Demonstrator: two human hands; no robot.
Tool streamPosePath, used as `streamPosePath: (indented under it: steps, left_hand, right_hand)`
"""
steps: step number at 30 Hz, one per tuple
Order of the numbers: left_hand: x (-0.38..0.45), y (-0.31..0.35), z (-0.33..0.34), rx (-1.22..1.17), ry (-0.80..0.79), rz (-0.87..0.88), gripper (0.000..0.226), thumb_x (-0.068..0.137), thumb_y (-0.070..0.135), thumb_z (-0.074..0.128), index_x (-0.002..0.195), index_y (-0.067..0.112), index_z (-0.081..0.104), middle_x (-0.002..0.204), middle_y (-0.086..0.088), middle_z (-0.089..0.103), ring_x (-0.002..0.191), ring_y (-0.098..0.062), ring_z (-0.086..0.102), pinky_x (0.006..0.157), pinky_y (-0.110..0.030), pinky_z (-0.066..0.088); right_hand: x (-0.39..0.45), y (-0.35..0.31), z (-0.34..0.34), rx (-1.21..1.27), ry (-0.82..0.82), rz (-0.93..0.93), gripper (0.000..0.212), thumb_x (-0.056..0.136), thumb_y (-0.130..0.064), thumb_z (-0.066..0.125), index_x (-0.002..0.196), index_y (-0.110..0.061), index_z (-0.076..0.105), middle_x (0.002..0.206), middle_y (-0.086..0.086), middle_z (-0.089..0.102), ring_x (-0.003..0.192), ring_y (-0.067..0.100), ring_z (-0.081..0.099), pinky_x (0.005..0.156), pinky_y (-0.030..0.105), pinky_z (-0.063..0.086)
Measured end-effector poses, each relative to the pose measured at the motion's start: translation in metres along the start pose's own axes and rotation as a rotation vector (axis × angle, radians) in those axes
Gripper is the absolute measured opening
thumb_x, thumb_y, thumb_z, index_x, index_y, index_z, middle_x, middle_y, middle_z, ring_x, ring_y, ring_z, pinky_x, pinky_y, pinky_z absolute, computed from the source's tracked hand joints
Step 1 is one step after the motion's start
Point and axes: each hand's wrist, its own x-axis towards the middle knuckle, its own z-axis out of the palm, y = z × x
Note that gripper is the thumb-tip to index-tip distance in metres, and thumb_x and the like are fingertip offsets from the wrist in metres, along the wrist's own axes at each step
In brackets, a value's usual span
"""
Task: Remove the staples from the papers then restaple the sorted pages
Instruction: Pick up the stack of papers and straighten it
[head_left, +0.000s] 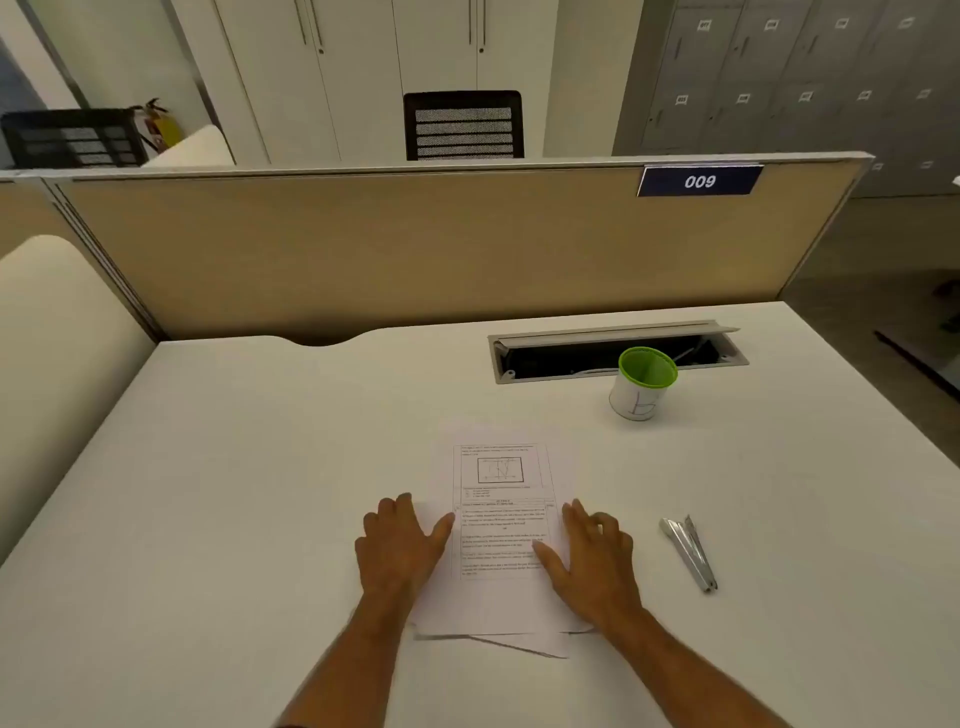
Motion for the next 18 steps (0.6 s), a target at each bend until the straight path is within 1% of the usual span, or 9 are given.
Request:
streamPosePath:
  steps: [3, 5, 10, 12, 14, 15, 16, 18]
  left_hand:
    - [0.004, 0.004, 0.004, -0.025, 0.001, -0.032, 0.073, 0.084, 0.069, 0.053, 0.135, 0.018, 0.045, 0.135, -0.005, 0.051, 0.124, -0.027, 0.046, 0.098, -0.044, 0.043]
    - [0.007, 0.007, 0.006, -0.101, -0.002, -0.066, 0.071, 0.083, 0.068, 0.058, 0.131, 0.017, 0.048, 0.131, -0.004, 0.054, 0.121, -0.027, 0.048, 0.096, -0.044, 0.043]
    - [0.014, 0.009, 0.007, -0.153, -0.003, -0.141, 0.062, 0.078, 0.068, 0.065, 0.115, 0.019, 0.057, 0.119, -0.003, 0.057, 0.113, -0.026, 0.051, 0.092, -0.042, 0.043]
    - [0.014, 0.008, 0.006, -0.188, 0.004, -0.161, 0.056, 0.076, 0.066, 0.068, 0.106, 0.02, 0.057, 0.112, -0.001, 0.056, 0.108, -0.024, 0.052, 0.089, -0.04, 0.045]
    - [0.016, 0.006, 0.004, -0.279, -0.007, -0.161, 0.049, 0.076, 0.058, 0.074, 0.099, 0.021, 0.052, 0.103, 0.001, 0.058, 0.097, -0.022, 0.057, 0.084, -0.038, 0.048]
    - [0.017, 0.005, 0.003, -0.354, -0.031, -0.154, 0.046, 0.077, 0.051, 0.076, 0.099, 0.02, 0.049, 0.1, 0.001, 0.061, 0.09, -0.02, 0.059, 0.08, -0.036, 0.051]
    - [0.017, 0.004, 0.001, -0.444, -0.067, -0.146, 0.044, 0.079, 0.043, 0.078, 0.101, 0.019, 0.048, 0.101, -0.001, 0.063, 0.085, -0.019, 0.061, 0.075, -0.033, 0.052]
    - [0.015, 0.004, -0.001, -0.626, -0.131, -0.104, 0.043, 0.082, 0.028, 0.079, 0.108, 0.019, 0.046, 0.104, -0.004, 0.066, 0.081, -0.017, 0.065, 0.067, -0.026, 0.053]
  right_hand:
    - [0.0, 0.002, 0.006, -0.106, 0.022, -0.063, 0.075, 0.088, -0.069, 0.026, 0.146, -0.022, 0.034, 0.158, -0.001, 0.03, 0.139, 0.026, 0.028, 0.11, 0.042, 0.025]
    - [0.0, 0.003, 0.009, -0.127, 0.037, -0.079, 0.076, 0.087, -0.07, 0.025, 0.146, -0.023, 0.035, 0.158, -0.002, 0.03, 0.14, 0.026, 0.027, 0.11, 0.043, 0.025]
    - [0.001, 0.01, 0.013, -0.131, 0.001, -0.08, 0.077, 0.087, -0.072, 0.024, 0.149, -0.027, 0.026, 0.161, -0.006, 0.019, 0.147, 0.025, 0.013, 0.115, 0.046, 0.014]
    - [-0.001, 0.012, 0.013, -0.126, 0.003, -0.088, 0.077, 0.087, -0.072, 0.025, 0.15, -0.027, 0.025, 0.162, -0.007, 0.018, 0.148, 0.025, 0.011, 0.116, 0.046, 0.012]
    - [-0.002, 0.015, 0.014, -0.115, 0.022, -0.1, 0.077, 0.087, -0.072, 0.026, 0.149, -0.027, 0.028, 0.161, -0.007, 0.02, 0.148, 0.025, 0.01, 0.116, 0.047, 0.011]
    - [-0.003, 0.016, 0.014, -0.108, 0.031, -0.104, 0.077, 0.087, -0.072, 0.027, 0.149, -0.027, 0.029, 0.161, -0.008, 0.021, 0.149, 0.025, 0.009, 0.117, 0.047, 0.01]
    - [-0.004, 0.016, 0.015, -0.107, 0.029, -0.098, 0.076, 0.087, -0.072, 0.028, 0.149, -0.028, 0.029, 0.161, -0.009, 0.02, 0.149, 0.025, 0.008, 0.117, 0.048, 0.009]
    - [-0.005, 0.017, 0.014, -0.097, 0.011, -0.091, 0.075, 0.087, -0.072, 0.03, 0.149, -0.029, 0.028, 0.161, -0.01, 0.019, 0.149, 0.024, 0.005, 0.117, 0.048, 0.006]
